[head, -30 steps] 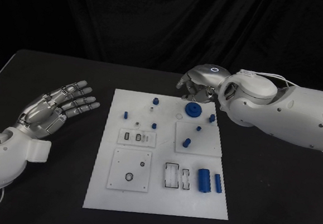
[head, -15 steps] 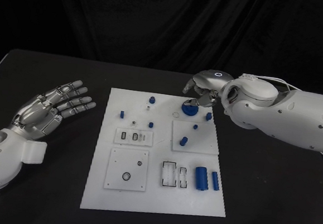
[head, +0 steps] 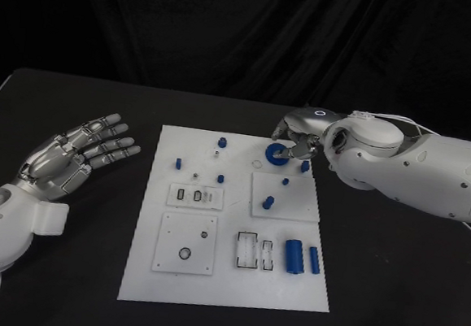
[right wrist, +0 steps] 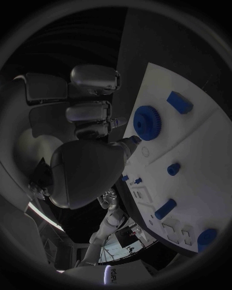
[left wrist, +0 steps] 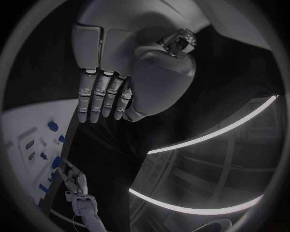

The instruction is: Assemble the parts on the task board

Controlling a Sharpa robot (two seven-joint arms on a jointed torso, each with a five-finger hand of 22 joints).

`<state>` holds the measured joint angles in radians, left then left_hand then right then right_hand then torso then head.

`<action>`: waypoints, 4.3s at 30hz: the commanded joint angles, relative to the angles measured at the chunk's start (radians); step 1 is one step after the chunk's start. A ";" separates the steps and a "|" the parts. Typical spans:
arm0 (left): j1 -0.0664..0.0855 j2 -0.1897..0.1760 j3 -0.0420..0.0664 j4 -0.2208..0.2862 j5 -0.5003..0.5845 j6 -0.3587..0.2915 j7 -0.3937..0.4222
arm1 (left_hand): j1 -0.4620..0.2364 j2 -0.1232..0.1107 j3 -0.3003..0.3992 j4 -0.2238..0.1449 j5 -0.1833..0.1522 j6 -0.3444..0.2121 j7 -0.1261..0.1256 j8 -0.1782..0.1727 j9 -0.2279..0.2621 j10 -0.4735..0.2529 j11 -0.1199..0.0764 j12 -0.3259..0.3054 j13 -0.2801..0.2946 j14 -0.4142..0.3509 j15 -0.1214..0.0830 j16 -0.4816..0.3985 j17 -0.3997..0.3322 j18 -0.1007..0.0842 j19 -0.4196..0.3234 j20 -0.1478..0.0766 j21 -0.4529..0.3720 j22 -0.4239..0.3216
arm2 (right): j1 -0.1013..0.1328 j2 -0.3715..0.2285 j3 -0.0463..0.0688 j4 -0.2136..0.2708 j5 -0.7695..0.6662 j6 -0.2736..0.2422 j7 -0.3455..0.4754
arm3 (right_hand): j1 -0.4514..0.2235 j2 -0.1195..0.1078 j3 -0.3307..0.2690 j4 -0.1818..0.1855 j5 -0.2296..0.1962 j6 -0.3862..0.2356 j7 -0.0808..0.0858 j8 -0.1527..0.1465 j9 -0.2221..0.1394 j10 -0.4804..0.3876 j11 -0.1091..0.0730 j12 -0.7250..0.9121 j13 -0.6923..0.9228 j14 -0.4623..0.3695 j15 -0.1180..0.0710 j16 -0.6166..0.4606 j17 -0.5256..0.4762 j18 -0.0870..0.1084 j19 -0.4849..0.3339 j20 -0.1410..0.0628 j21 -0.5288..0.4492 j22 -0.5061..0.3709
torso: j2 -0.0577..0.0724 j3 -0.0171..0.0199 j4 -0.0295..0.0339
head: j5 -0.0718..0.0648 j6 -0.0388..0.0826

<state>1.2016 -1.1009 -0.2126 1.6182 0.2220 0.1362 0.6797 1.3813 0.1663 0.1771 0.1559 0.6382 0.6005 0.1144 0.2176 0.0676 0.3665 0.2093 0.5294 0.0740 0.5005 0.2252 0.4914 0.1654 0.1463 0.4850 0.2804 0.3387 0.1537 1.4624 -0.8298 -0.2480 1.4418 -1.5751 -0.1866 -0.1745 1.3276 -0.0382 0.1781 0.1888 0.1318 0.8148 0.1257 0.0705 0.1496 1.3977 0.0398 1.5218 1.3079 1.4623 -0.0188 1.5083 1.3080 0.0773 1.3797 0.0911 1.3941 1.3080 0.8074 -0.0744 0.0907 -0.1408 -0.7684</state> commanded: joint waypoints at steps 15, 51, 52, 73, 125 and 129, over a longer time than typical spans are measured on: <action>0.001 0.008 0.001 -0.010 0.005 0.024 0.025 | 0.004 0.003 0.011 0.000 0.002 0.000 0.007 0.002 0.001 0.003 0.006 0.004 -0.001 -0.003 0.007 0.007 -0.001 -0.022 -0.005 0.002 0.004 0.002 | -0.013 -0.020 0.000 -0.004 0.000 0.015 -0.032 | 0.005 0.003 -0.001 -0.009 0.009 -0.011 0.005 -0.003 -0.007 -0.005 0.005 0.001 0.121 0.060 0.005 0.021 0.174 -0.016 0.014 0.005 0.014 0.060 | -0.001 -0.0002 -0.0008 | 0.000 -0.004; 0.001 0.022 0.001 -0.035 0.005 0.040 0.010 | 0.002 0.004 0.018 0.000 0.000 -0.005 0.009 0.000 0.000 0.002 0.008 0.003 -0.001 -0.005 0.009 0.009 -0.002 -0.024 -0.007 0.002 0.005 0.002 | -0.048 0.002 0.000 -0.023 0.000 -0.049 0.023 | 0.037 0.004 0.082 -0.071 0.306 0.169 -0.029 0.133 0.097 -0.020 -0.023 -0.014 0.114 0.040 -0.018 -0.003 0.152 -0.010 -0.008 -0.015 -0.006 0.066 | 0.000 -0.0006 0.0007 | -0.001 -0.004; 0.001 0.021 0.001 -0.035 0.005 0.040 0.010 | 0.002 0.004 0.018 0.000 0.000 -0.005 0.009 0.000 0.000 0.002 0.008 0.003 -0.001 -0.005 0.009 0.009 -0.002 -0.024 -0.007 0.002 0.005 0.002 | -0.048 0.001 0.000 -0.021 0.000 -0.054 0.025 | 0.039 0.003 0.083 -0.074 0.302 0.170 -0.028 0.137 0.102 -0.020 -0.021 -0.014 0.114 0.040 -0.017 -0.003 0.152 -0.011 -0.008 -0.015 -0.006 0.067 | -0.001 -0.0007 0.0006 | 0.000 -0.003; 0.000 0.025 0.001 -0.042 0.005 0.041 0.003 | 0.001 0.006 0.024 0.000 0.000 -0.005 0.011 -0.001 0.000 0.001 0.009 0.003 -0.001 -0.007 0.010 0.010 -0.002 -0.025 -0.008 0.002 0.005 0.003 | -0.003 0.049 0.001 0.088 0.000 -0.136 0.081 | 0.026 -0.001 0.080 -0.080 0.226 0.172 -0.028 0.184 0.158 0.000 -0.013 -0.010 0.125 0.051 -0.011 0.001 0.165 -0.015 0.012 -0.009 0.006 0.088 | -0.001 -0.0017 -0.0007 | 0.005 0.006; 0.000 0.046 0.001 -0.050 0.006 0.046 -0.018 | -0.002 0.003 0.030 -0.001 -0.002 -0.004 0.014 0.000 0.001 0.004 0.011 0.004 -0.001 -0.009 0.011 0.013 -0.003 -0.027 -0.010 0.002 0.006 0.003 | -0.010 0.252 0.001 -0.066 0.000 0.023 0.064 | 0.003 -0.014 0.110 -0.076 0.109 -0.005 -0.008 0.048 0.121 -0.140 -0.004 -0.072 0.026 -0.005 -0.001 -0.066 0.093 0.008 -0.061 0.001 -0.091 0.029 | 0.000 -0.0003 -0.0017 | 0.001 -0.005; 0.000 0.045 0.001 -0.050 0.006 0.045 -0.019 | -0.002 0.003 0.030 -0.001 -0.002 -0.004 0.014 0.000 0.001 0.004 0.011 0.004 -0.001 -0.009 0.011 0.013 -0.003 -0.027 -0.010 0.002 0.006 0.003 | -0.011 0.249 0.001 -0.066 0.000 0.029 0.059 | -0.002 -0.015 0.104 -0.072 0.071 -0.045 -0.008 0.015 0.103 -0.152 -0.004 -0.079 0.016 -0.007 0.000 -0.071 0.091 0.009 -0.063 0.002 -0.100 0.028 | -0.001 0.0001 -0.0014 | 0.001 -0.008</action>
<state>1.2014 -1.0561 -0.2123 1.5659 0.2233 0.1686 0.6550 1.3813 0.1663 0.2020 0.1560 0.6382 0.5931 0.1217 0.2175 0.0676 0.3698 0.2126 0.5294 0.0741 0.4932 0.2323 0.4994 0.1637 0.1310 0.4813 0.2840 0.3387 0.1555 1.4538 -0.5792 -0.2472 1.3737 -1.5725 -0.1791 -0.0955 1.3320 -0.0532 0.2830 0.1148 0.2078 0.7758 0.1169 0.0908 0.2561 1.2537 0.0358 1.4482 1.3076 1.4575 -0.0230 1.4428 1.3073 0.0778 1.3240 0.0930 1.2989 1.3078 0.8074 -0.0745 0.0895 -0.1399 -0.7742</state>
